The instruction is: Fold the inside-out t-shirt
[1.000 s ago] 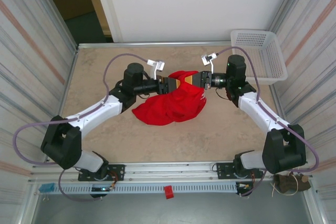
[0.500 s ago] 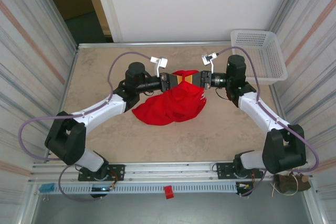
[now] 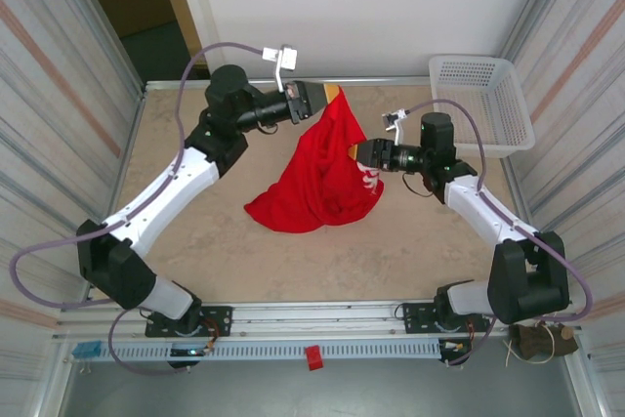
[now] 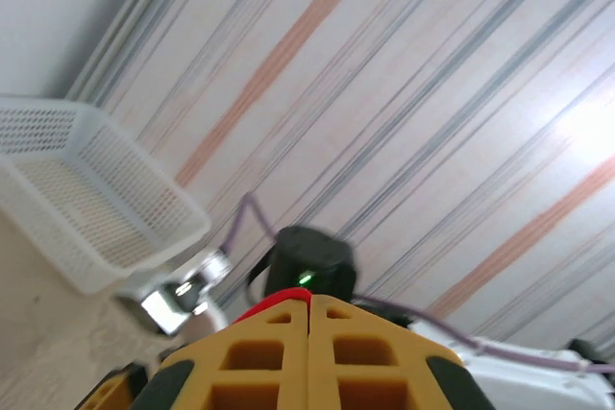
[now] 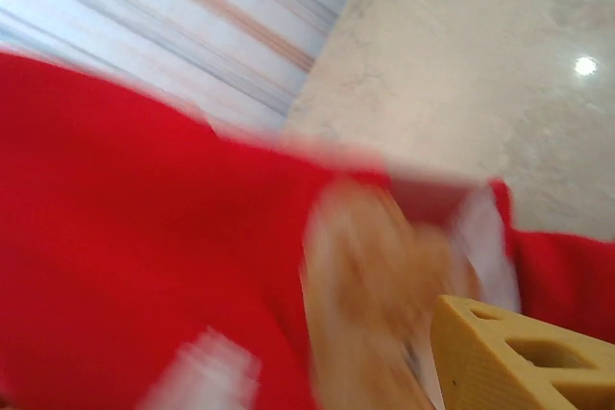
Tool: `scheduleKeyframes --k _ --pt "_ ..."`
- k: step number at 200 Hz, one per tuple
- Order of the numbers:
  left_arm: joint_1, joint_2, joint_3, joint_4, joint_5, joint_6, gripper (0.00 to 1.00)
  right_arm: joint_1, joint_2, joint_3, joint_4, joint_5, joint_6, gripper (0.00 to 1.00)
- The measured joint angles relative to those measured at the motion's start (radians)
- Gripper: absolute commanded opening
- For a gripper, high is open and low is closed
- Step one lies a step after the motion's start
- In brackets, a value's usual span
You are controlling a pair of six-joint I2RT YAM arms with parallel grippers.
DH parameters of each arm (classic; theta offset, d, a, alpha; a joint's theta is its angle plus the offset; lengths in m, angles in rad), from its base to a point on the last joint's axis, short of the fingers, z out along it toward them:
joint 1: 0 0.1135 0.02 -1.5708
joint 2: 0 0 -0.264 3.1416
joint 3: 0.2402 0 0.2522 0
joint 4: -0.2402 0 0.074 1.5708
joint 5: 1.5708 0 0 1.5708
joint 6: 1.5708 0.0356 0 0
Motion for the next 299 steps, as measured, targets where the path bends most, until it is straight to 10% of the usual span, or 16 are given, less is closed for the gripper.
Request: scheduleKeyframes --k 73,149,164,179,188,219,253,299 --pt "0.0 -0.007 0.01 -0.123 -0.068 -0.132 0.0 0.172 -0.293 0.183 -0.29 0.33 -0.111 0.41" --pt "-0.042 -0.008 -0.044 -0.122 -0.189 -0.247 0.0 0.379 -0.21 0.262 -0.299 0.684 -0.174 0.46" --pt "-0.053 -0.008 -0.044 -0.122 -0.201 -0.257 0.0 0.382 -0.163 0.262 -0.291 0.724 -0.179 0.33" --pt "-0.062 -0.008 -0.044 -0.122 -0.209 -0.266 0.0 0.382 -0.127 0.262 -0.282 0.755 -0.188 0.0" --pt "-0.066 -0.008 -0.044 -0.123 -0.217 -0.269 0.0 0.381 -0.115 0.262 -0.277 0.766 -0.19 0.0" --pt "-0.063 -0.008 -0.044 -0.134 -0.245 -0.272 0.0 0.347 -0.122 0.265 -0.27 0.687 -0.191 0.0" --pt "-0.021 0.006 -0.044 -0.146 -0.252 -0.244 0.46 0.211 -0.192 0.245 -0.223 0.401 -0.171 0.0" --pt "0.038 0.002 -0.085 -0.17 -0.26 -0.132 0.57 0.066 -0.253 0.195 -0.093 0.1 -0.076 0.0"
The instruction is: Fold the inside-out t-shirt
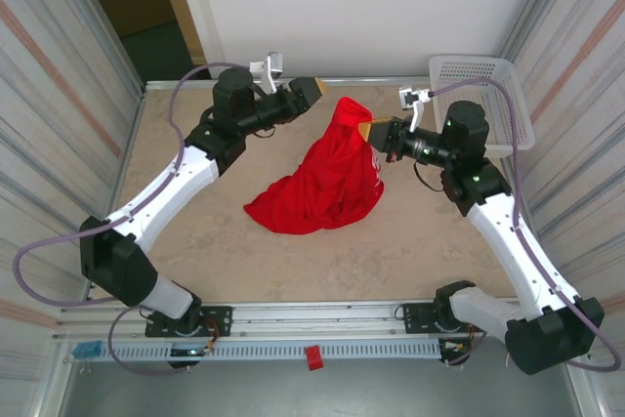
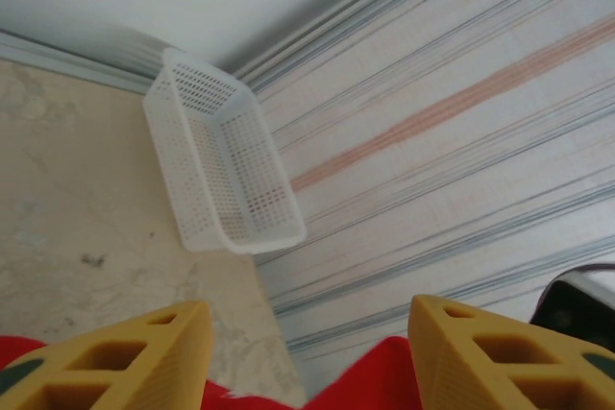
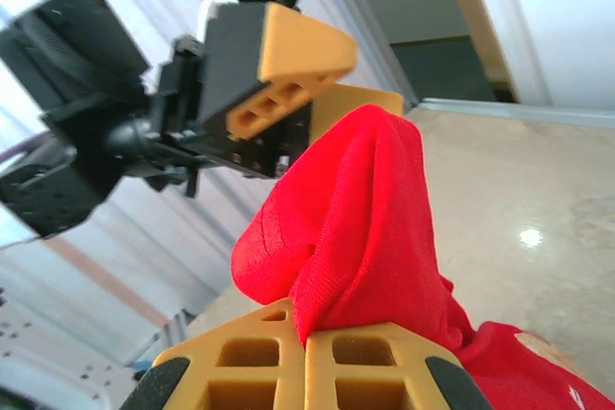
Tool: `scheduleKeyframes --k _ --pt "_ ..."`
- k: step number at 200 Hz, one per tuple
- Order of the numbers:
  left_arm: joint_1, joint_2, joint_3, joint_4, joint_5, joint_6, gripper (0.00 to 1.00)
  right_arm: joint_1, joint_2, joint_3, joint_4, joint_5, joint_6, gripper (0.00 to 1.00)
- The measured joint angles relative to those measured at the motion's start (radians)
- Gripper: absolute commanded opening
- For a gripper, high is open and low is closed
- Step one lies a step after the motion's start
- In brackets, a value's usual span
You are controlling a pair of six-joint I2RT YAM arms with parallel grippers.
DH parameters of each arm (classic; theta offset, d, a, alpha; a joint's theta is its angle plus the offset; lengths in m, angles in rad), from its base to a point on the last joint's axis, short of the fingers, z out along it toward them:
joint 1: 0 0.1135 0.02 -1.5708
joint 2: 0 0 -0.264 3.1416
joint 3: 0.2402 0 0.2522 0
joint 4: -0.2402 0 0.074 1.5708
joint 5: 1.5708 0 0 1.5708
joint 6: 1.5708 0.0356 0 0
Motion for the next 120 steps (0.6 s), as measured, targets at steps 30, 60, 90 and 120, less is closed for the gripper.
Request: scheduleKeyframes --k 30,60,90,120 --pt "-0.019 -0.096 -0.171 0.01 -0.024 0.097 0.58 -0.011 0.022 -0.013 0.036 -0.083 0.03 0.0" --pt "-0.093 -0.204 -0.32 0.033 -0.105 0.198 0.54 -0.011 0.034 -0.027 0.051 -0.112 0.048 0.0" --pt "-0.188 -0.241 -0.352 0.07 -0.19 0.304 0.52 -0.011 0.039 -0.037 0.055 -0.115 0.053 0.0" --pt "-0.216 -0.235 -0.352 0.136 -0.216 0.37 0.54 -0.011 0.04 -0.038 0.059 -0.115 0.055 0.0"
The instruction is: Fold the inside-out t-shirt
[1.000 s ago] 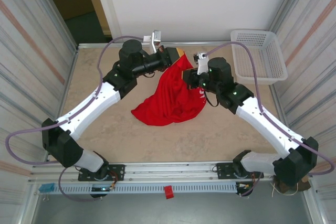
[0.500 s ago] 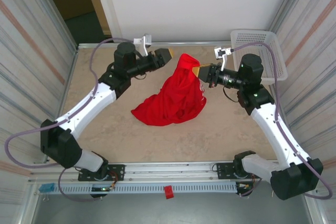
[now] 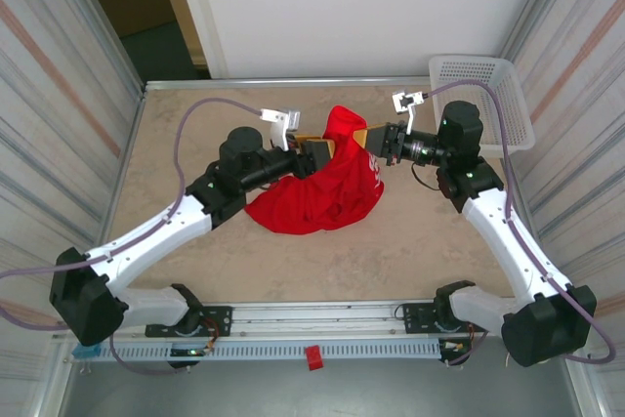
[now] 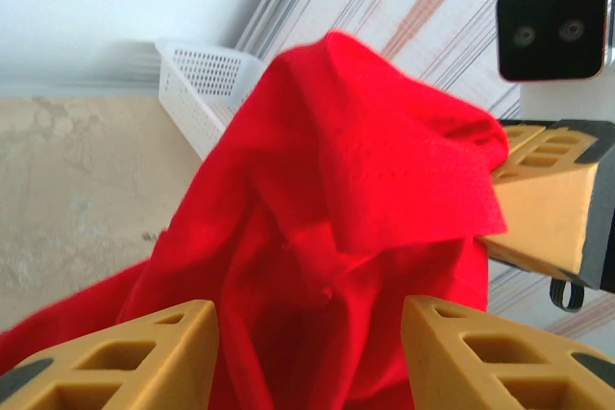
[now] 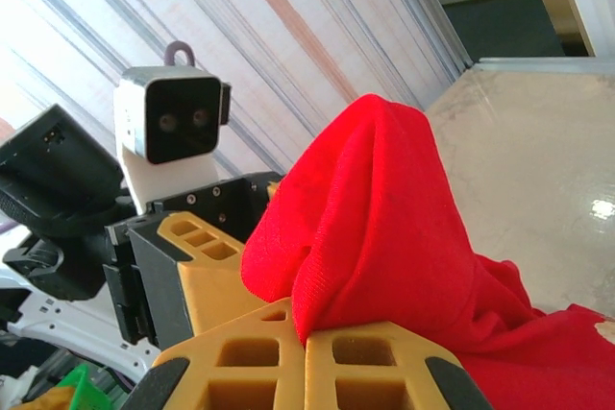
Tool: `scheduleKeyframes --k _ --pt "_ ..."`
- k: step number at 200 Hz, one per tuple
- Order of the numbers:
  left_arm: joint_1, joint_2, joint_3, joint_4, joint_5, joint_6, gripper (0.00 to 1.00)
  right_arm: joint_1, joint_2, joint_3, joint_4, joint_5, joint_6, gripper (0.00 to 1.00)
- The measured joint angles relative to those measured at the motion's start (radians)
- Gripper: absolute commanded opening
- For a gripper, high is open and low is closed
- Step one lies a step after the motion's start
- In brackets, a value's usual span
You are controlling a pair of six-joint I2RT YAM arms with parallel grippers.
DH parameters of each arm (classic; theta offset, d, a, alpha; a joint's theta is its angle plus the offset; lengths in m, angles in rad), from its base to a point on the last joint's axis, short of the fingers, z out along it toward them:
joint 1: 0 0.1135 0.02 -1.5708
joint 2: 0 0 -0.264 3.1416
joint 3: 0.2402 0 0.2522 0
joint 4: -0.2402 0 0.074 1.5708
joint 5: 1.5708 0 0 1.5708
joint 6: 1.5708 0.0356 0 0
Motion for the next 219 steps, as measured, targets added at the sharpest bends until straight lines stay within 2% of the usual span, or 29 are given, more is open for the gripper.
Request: scheduleKeyframes --k 51,64,75,100,121,149,165,175,196,219 --pt "0.0 0.072 0.046 0.071 0.0 0.027 0.56 0.0 0.0 0.0 0.001 0.0 0.0 0.0" --pt "0.0 0.091 0.066 0.084 0.005 0.027 0.52 0.0 0.0 0.0 0.001 0.0 0.0 0.0" --pt "0.0 0.106 0.084 0.094 0.013 0.026 0.41 0.0 0.001 0.0 0.001 0.0 0.0 0.0" --pt "0.0 0.141 0.14 0.098 0.024 0.02 0.0 0.0 0.008 -0.003 0.003 0.0 0.0 0.0" --pt "0.002 0.157 0.208 0.064 0.045 0.014 0.0 0.0 0.019 -0.016 0.005 0.014 -0.001 0.0" --pt "0.029 0.156 0.303 0.006 0.102 -0.034 0.0 -0.002 0.098 -0.015 0.008 0.093 -0.008 0.0" --pt "0.062 0.148 0.328 -0.016 0.153 -0.098 0.0 -0.01 0.19 0.008 0.0 0.159 -0.006 0.3" --pt "0.082 0.145 0.33 -0.021 0.179 -0.139 0.0 -0.014 0.245 0.031 -0.018 0.203 -0.009 0.41" --pt "0.114 0.14 0.333 -0.015 0.222 -0.217 0.0 -0.029 0.294 0.042 -0.066 0.276 -0.008 0.44" --pt "0.132 0.135 0.332 0.01 0.252 -0.275 0.0 -0.024 0.229 0.037 -0.127 0.349 -0.01 0.42"
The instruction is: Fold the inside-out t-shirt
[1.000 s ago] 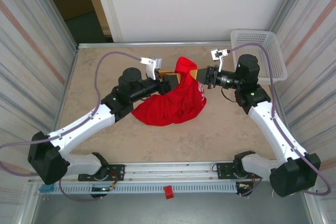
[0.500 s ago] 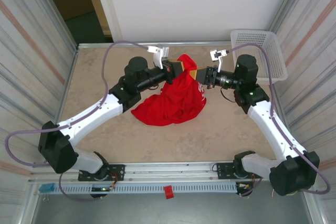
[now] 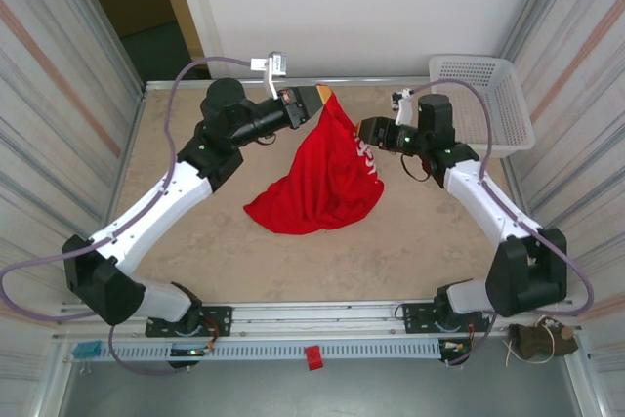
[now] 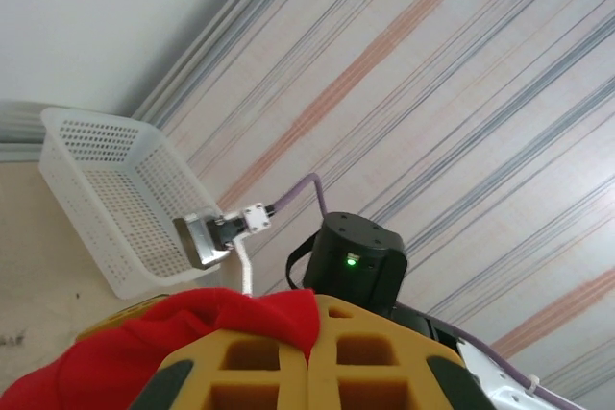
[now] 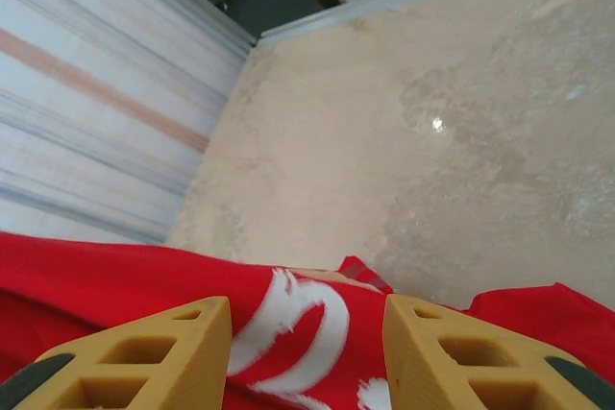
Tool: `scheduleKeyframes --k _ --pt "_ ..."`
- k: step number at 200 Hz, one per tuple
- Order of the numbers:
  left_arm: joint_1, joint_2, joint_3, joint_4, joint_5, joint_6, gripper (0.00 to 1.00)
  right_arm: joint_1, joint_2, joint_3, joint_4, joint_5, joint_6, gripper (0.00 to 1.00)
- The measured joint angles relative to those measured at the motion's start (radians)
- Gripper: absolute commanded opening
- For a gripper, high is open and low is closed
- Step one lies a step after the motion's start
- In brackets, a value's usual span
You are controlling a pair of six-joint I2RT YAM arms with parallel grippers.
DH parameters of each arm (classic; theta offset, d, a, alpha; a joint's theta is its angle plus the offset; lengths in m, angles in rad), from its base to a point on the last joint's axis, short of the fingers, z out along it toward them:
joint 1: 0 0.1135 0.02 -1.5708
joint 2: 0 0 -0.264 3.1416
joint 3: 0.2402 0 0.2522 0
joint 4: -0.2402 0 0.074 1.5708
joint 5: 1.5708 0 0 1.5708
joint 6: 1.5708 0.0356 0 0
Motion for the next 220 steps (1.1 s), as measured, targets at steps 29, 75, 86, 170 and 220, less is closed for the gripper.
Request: scheduleKeyframes --k 29,75,86,170,220 --pt "0.013 -0.011 -0.024 0.054 0.034 -0.042 0.0 0.04 -0.203 -0.017 -0.052 0.064 -0.005 0.47" --pt "0.026 -0.011 -0.075 0.155 0.117 -0.082 0.0 0.14 -0.284 -0.008 -0.053 0.081 -0.039 0.6" --pt "0.026 -0.011 -0.081 0.174 0.129 -0.086 0.0 0.164 -0.245 -0.008 -0.054 0.09 -0.04 0.61" --pt "0.067 -0.039 -0.189 0.213 0.129 -0.094 0.0 0.174 -0.113 -0.042 0.015 0.01 -0.024 0.0" --pt "0.19 -0.084 -0.358 0.217 0.042 -0.112 0.0 0.114 -0.273 -0.08 0.109 -0.244 -0.016 0.0"
